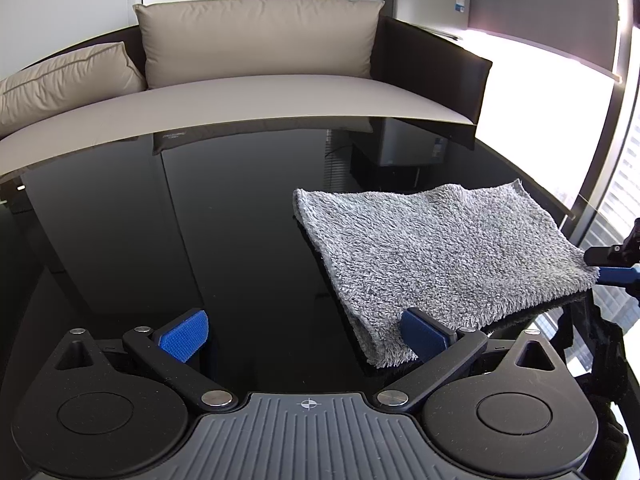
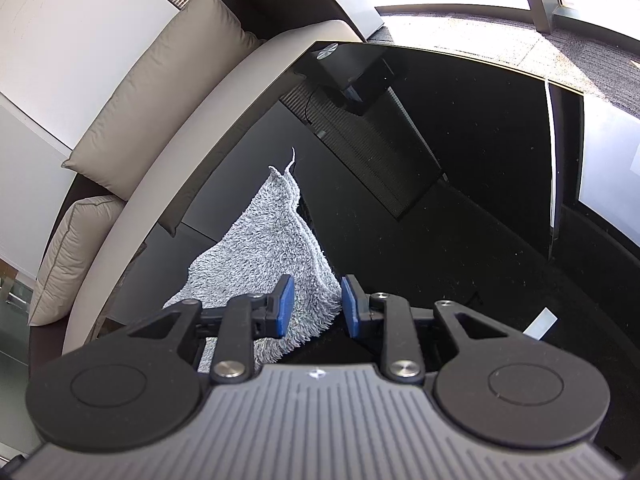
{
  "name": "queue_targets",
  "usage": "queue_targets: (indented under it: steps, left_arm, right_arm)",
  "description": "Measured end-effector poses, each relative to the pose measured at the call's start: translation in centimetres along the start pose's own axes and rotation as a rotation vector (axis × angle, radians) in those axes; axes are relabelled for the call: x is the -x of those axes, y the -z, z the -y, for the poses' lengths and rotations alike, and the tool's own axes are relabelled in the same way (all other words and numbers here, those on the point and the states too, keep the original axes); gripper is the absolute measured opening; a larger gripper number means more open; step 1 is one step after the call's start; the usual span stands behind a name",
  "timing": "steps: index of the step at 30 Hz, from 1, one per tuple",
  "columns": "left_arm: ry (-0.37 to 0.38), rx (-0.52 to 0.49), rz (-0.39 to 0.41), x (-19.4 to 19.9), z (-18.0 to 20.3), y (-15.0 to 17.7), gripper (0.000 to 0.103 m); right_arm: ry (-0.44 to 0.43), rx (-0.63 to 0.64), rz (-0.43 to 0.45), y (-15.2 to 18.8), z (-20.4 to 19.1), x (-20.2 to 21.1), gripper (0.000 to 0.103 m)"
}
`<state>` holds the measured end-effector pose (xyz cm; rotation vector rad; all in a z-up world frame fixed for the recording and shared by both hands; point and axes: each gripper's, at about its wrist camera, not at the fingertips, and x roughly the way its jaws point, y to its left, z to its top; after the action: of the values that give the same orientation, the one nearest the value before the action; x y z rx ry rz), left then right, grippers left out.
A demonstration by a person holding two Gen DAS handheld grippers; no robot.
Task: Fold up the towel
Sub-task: 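Lift the gripped towel edge with the right gripper and fold it over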
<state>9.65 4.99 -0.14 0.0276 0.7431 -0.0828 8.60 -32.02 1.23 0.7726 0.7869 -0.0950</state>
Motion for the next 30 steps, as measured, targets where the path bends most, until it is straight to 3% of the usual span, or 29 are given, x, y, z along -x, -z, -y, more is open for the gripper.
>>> queue_targets:
  steps: [4, 15, 30]
  left_arm:
    - [0.000, 0.002, 0.000, 0.0, -0.1, 0.0, 0.102]
    - [-0.001, 0.007, 0.003, 0.2, -0.4, -0.1, 0.102]
    - [-0.026, 0.027, 0.006, 0.9, -1.8, -0.4, 0.102]
  right_arm:
    - [-0.002, -0.007, 0.001, 0.1, 0.1, -0.2, 0.005]
    - [-0.012, 0.000, 0.078, -0.7, 0.2, 0.4, 0.004]
    - [-0.066, 0.125, 0.144, 0.2, -3.2, 0.9, 0.004]
